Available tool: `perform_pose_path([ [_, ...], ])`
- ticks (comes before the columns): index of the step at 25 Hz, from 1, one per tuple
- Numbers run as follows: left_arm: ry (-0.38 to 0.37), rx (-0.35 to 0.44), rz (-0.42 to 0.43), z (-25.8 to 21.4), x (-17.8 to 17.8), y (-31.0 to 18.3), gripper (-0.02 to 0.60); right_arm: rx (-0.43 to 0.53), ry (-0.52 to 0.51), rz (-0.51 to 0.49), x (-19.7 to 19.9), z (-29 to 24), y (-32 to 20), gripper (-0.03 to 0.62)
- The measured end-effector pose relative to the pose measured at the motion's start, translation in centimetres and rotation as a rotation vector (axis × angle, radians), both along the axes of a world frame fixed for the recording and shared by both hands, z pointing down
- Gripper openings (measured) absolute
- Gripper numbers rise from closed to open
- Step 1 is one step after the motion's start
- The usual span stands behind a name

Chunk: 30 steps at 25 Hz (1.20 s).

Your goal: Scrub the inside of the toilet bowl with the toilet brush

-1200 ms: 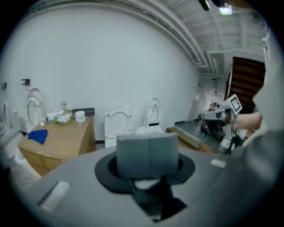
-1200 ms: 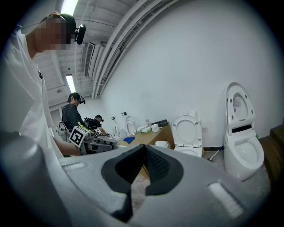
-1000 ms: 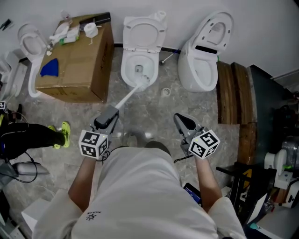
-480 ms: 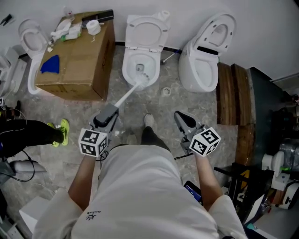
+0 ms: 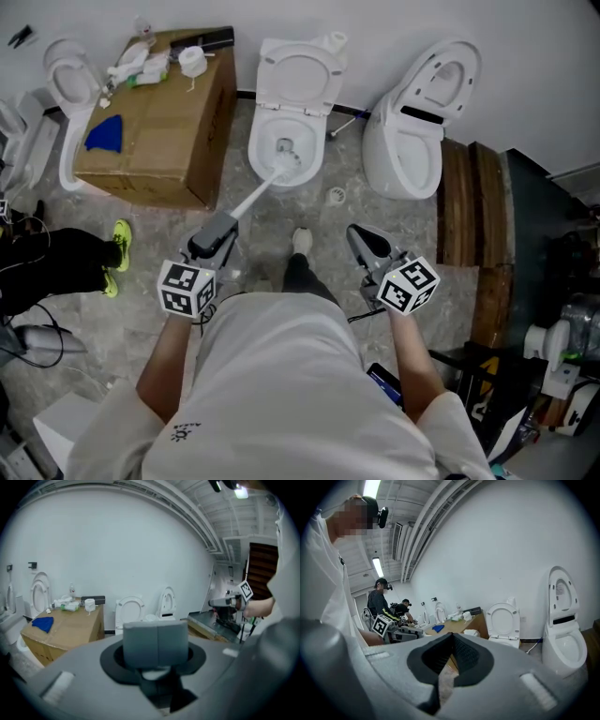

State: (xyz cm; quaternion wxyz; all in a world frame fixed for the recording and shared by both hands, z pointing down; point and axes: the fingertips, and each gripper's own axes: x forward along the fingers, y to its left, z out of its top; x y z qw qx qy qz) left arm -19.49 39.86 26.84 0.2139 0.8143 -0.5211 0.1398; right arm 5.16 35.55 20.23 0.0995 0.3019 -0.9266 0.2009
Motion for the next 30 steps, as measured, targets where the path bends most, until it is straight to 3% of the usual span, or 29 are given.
perform_pose_path([
  [5,0.005,0.002,-0.027,-0.5,0.8,-3.0,0.152,-0.007,-0.02,-0.015,1.0,0.2,-3.2,0.0],
  [13,-0.016,-0.029,-0.002,0.2,2.8,-8.8,0.153,-0.024,-0.015,-0.046,2.8,1.4,-9.5,0.0],
  [20,-0.082,-0.07,-0.005,0.8,4.5,-14.0,0.153,-0.056,-0.035,-0.063,4.4,2.0,-15.9,0.0],
  [30,-0.143,-0.139,-0.107,3.1,6.3,-20.7,0.153,-0.117,-0.03,-0.115,6.7,5.0,-23.8,0.0],
])
